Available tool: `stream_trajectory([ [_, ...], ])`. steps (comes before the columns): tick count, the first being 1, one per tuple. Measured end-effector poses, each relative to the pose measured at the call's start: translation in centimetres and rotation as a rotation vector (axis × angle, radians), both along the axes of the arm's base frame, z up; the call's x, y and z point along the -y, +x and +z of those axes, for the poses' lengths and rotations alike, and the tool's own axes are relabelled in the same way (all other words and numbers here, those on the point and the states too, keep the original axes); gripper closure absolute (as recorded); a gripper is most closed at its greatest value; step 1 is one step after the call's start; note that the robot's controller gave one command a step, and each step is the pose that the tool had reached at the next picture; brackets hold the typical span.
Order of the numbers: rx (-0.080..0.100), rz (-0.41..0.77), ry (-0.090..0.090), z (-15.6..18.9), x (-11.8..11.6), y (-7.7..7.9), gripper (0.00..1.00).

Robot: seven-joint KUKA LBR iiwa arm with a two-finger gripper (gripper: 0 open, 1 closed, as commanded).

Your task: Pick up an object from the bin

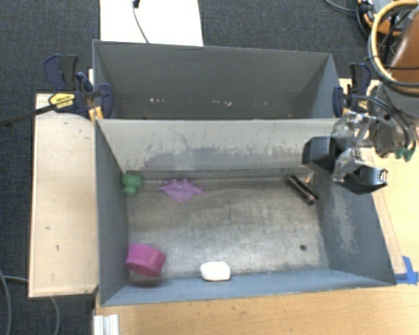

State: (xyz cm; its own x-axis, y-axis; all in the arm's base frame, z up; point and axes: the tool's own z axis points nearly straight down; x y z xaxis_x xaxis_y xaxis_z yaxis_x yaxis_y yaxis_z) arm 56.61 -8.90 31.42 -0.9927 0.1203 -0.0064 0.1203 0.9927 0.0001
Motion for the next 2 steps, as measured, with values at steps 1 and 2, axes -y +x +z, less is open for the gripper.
stream_trajectory([
  [1, -0.002, 0.069, -0.001, -2.0, -0.2, -1.1, 1.0],
  [2, -0.014, 0.238, 0.003, -3.4, 1.6, -0.4, 1.0],
])
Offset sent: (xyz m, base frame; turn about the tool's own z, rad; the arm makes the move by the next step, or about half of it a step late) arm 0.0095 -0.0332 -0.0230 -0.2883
